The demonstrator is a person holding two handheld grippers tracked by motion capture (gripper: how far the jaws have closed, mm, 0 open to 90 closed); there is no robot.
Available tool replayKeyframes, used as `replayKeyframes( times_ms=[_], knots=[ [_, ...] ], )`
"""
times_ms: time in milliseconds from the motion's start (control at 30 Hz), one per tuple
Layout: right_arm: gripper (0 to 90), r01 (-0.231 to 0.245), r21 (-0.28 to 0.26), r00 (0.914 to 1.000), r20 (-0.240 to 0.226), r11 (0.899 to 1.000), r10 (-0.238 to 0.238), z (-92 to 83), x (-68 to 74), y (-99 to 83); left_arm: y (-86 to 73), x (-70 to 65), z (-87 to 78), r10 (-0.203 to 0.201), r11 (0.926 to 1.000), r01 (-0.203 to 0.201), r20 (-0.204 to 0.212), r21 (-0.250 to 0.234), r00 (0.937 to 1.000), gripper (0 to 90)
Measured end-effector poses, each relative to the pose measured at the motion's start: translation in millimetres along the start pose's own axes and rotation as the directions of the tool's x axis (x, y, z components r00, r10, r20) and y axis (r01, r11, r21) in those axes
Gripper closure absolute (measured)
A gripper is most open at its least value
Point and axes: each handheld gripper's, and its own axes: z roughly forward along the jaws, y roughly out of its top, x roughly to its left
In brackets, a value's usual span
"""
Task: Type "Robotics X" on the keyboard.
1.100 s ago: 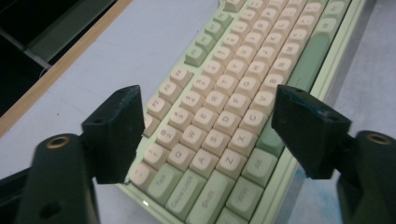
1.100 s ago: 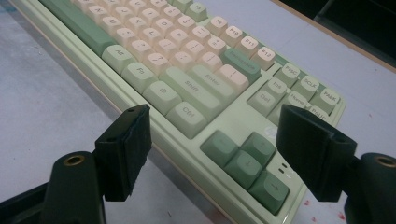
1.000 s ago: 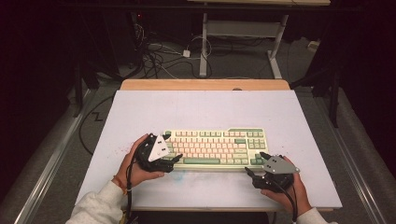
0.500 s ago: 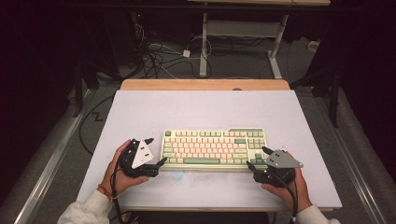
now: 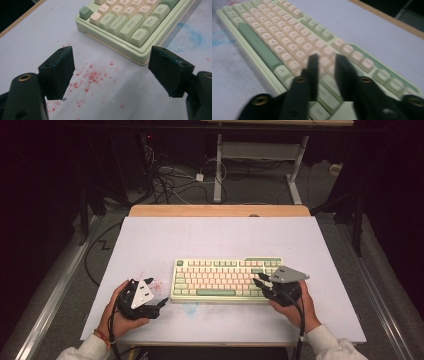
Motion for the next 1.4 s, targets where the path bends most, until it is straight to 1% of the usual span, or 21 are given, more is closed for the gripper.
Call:
replayKeyframes(
  times_ms=[33,100,133,200,233,267,400,467,600,700,733,767,900,1000,1067,1100,1133,1200,1267,1333,1400],
  knots=[
    [81.5,0.016,0.005,0.9998,-0.014,1.000,-0.016,4.6,2.3,5.2,-0.7,-0.6,-0.7,-0.002,1.0000,0.002,0.003,0.002,1.0000,19.9],
    [86.1,0.034,0.022,0.9993,-0.019,0.999,-0.033,12.2,5.2,12.3,-3.2,-1.7,-2.9,-0.012,0.9999,0.012,0.011,0.003,0.9999,19.9],
    [88.0,0.039,0.026,0.9988,-0.033,0.999,-0.038,17.6,6.8,16.6,-3.8,-1.9,-3.6,-0.011,0.9999,0.011,0.011,0.005,0.9999,19.9],
    [89.9,0.047,0.039,0.9982,-0.040,0.998,-0.045,25.7,9.1,22.0,-5.6,-2.6,-4.8,-0.015,0.9999,0.015,0.015,0.005,0.9998,19.9],
    [90.0,0.058,0.043,0.9975,-0.044,0.997,-0.056,30.5,9.7,24.8,-6.3,-2.8,-4.9,-0.017,0.9998,0.016,0.016,0.009,0.9997,19.9],
    [90.0,0.052,0.048,0.9974,-0.054,0.998,-0.049,34.9,10.3,27.4,-6.7,-2.8,-5.2,-0.016,0.9998,0.016,0.016,0.009,0.9997,19.7],
    [90.0,0.062,0.071,0.9955,-0.076,0.996,-0.057,52.6,12.4,35.5,-7.1,-2.4,-6.1,-0.019,0.9998,0.018,0.016,0.005,0.9997,19.5],
    [90.0,0.075,0.084,0.9947,-0.077,0.994,-0.068,59.0,14.3,37.9,-7.4,-2.3,-6.3,-0.020,0.9998,0.019,0.016,0.005,0.9997,19.5],
    [90.0,0.084,0.105,0.9942,-0.076,0.991,-0.076,67.8,14.9,39.8,-7.7,-2.7,-6.1,-0.015,0.9998,0.015,0.018,0.011,0.9997,19.5],
    [90.0,0.087,0.118,0.9944,-0.070,0.989,-0.079,71.2,13.5,39.2,-7.6,-3.3,-5.0,-0.010,0.9998,0.009,0.022,0.018,0.9997,19.5],
    [90.0,0.077,0.123,0.9953,-0.068,0.989,-0.069,72.1,13.3,38.7,-7.5,-3.5,-4.8,-0.009,0.9998,0.008,0.022,0.020,0.9997,19.5],
    [90.0,0.080,0.124,0.9952,-0.066,0.989,-0.072,72.6,12.5,38.5,-7.4,-3.6,-4.6,-0.009,0.9997,0.008,0.023,0.021,0.9997,19.5],
    [90.0,0.061,0.136,0.9965,-0.064,0.989,-0.053,75.5,11.0,36.9,-7.3,-3.5,-3.8,-0.011,0.9997,0.010,0.025,0.022,0.9996,19.5],
    [90.0,0.070,0.150,0.9960,-0.065,0.986,-0.061,78.2,10.9,35.2,-6.5,-2.9,-3.2,-0.008,0.9996,0.007,0.025,0.028,0.9997,19.5],
    [90.0,0.068,0.166,0.9962,-0.066,0.984,-0.058,79.9,11.9,33.5,-6.2,-2.8,-3.5,-0.009,0.9997,0.008,0.026,0.025,0.9996,19.5],
    [90.0,0.064,0.163,0.9961,-0.070,0.985,-0.053,79.9,11.6,33.4,-6.4,-2.7,-3.5,-0.010,0.9997,0.010,0.028,0.023,0.9996,19.5],
    [90.0,0.076,0.166,0.9955,-0.068,0.983,-0.065,79.4,11.8,33.7,-6.6,-2.6,-3.4,-0.010,0.9997,0.009,0.028,0.024,0.9996,19.5],
    [90.0,0.075,0.162,0.9955,-0.070,0.984,-0.064,78.7,12.6,33.6,-6.9,-2.2,-3.1,-0.012,0.9995,0.011,0.029,0.029,0.9995,19.5],
    [90.0,0.067,0.147,0.9962,-0.065,0.987,-0.058,76.0,13.0,34.4,-6.9,-2.3,-3.2,-0.010,0.9995,0.010,0.028,0.029,0.9996,19.5],
    [90.0,0.073,0.134,0.9957,-0.067,0.988,-0.064,73.2,12.6,35.2,-6.7,-2.2,-3.2,-0.012,0.9995,0.011,0.028,0.028,0.9995,19.5],
    [89.9,0.068,0.123,0.9960,-0.065,0.990,-0.060,70.9,13.1,35.6,-6.6,-2.1,-2.8,-0.012,0.9995,0.011,0.029,0.029,0.9995,19.5]
  ],
)
